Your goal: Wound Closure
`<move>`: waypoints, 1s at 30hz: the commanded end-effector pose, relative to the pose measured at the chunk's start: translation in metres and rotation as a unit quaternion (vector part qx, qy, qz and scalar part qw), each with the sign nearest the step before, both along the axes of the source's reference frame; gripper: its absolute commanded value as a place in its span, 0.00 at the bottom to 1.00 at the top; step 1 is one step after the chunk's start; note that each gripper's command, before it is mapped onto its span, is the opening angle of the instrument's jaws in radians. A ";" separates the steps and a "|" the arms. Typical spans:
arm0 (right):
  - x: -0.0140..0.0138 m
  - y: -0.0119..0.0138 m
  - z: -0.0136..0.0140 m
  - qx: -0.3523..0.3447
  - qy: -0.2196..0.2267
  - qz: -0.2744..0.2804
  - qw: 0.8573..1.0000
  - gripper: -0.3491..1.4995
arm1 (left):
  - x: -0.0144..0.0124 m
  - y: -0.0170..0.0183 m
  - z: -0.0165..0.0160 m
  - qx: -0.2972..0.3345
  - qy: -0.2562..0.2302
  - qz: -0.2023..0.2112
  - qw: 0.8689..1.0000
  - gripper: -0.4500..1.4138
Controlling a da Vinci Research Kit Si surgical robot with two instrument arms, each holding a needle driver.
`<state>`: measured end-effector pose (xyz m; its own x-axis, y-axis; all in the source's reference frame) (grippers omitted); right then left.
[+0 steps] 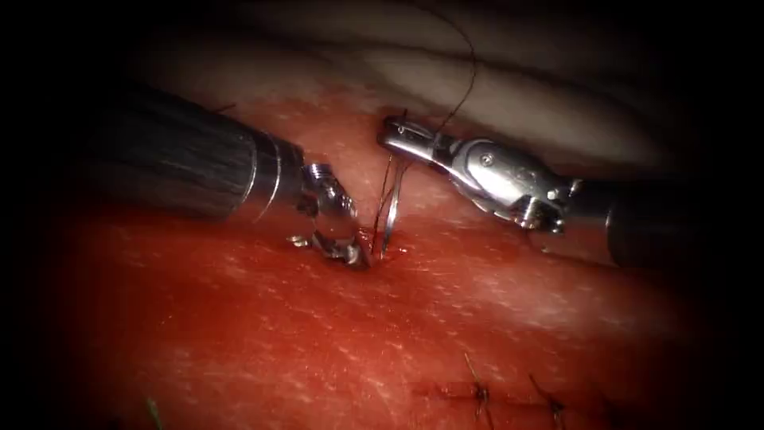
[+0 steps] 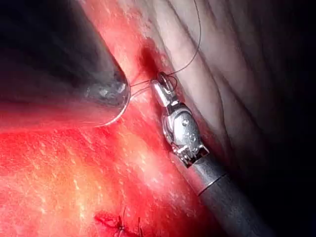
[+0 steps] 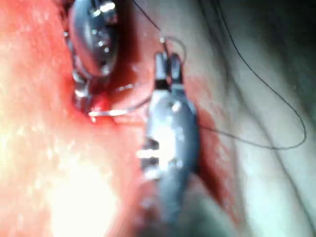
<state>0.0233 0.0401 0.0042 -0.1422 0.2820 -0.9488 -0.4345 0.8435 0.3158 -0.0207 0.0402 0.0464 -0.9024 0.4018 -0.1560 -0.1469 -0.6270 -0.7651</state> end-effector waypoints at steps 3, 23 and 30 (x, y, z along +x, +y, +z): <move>0.0009 0.0002 0.0004 -0.017 -0.011 -0.002 1.000 0.00 | -0.0004 -0.0001 0.0003 -0.005 -0.003 -0.003 1.000 0.07; 0.0022 -0.0031 0.0002 -0.047 -0.028 -0.020 0.998 0.00 | -0.0001 0.0011 -0.0030 -0.024 -0.024 -0.020 0.999 0.06; 0.0023 -0.0026 0.0002 -0.023 -0.015 -0.008 1.000 0.00 | -0.0002 -0.0001 -0.0048 -0.032 -0.043 -0.030 0.998 0.06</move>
<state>0.0246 0.0372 0.0040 -0.1080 0.2443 -0.9637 -0.4310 0.8620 0.2668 -0.0206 0.0404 0.0408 -0.8530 0.4463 -0.2705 -0.1171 -0.6688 -0.7341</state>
